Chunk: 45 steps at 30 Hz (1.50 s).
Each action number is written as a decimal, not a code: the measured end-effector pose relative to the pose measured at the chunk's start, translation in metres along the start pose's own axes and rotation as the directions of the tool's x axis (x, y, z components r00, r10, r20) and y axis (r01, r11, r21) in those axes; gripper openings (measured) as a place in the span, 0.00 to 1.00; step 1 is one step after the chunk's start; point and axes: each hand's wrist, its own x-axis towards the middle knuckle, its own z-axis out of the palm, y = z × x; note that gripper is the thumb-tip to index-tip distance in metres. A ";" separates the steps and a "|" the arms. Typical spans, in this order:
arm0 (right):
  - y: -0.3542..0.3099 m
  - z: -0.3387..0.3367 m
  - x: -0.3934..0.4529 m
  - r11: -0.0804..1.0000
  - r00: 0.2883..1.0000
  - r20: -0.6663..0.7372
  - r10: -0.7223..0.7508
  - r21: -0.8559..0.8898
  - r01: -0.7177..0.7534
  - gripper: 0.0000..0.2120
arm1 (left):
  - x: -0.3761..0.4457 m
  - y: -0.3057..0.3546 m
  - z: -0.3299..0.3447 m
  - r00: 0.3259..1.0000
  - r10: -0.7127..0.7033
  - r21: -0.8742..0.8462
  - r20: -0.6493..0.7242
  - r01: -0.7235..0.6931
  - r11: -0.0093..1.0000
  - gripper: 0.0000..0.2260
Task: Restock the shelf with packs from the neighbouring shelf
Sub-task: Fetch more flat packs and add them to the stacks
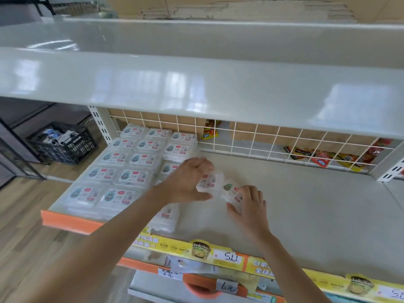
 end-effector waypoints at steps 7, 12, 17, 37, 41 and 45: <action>-0.003 0.003 -0.001 0.993 0.992 0.047 -0.116 0.025 0.115 0.20 | -0.018 -0.041 -0.034 0.952 -0.302 0.189 -0.055 0.307 0.933 0.28; -0.021 -0.003 0.003 0.985 0.990 0.066 -0.126 0.126 0.117 0.18 | -0.033 -0.049 -0.025 0.952 -0.305 0.187 -0.031 0.306 0.934 0.24; -0.075 -0.015 0.004 0.892 0.940 -0.021 -0.342 0.309 0.331 0.20 | -0.064 -0.062 -0.033 0.916 -0.307 0.056 -0.258 0.331 0.942 0.14; -0.088 -0.022 -0.004 0.889 0.890 0.060 -0.453 -0.040 0.455 0.15 | -0.056 -0.037 -0.023 0.991 0.002 0.164 -0.132 0.020 0.986 0.12; -0.049 -0.050 -0.030 0.895 0.906 0.123 -0.404 -0.153 0.420 0.16 | -0.030 0.003 0.001 0.991 0.126 0.247 -0.046 -0.111 0.963 0.16; 0.001 -0.088 -0.070 0.887 0.927 0.128 -0.353 -0.269 0.375 0.15 | -0.007 0.064 0.029 0.972 0.235 0.266 -0.026 -0.220 0.939 0.15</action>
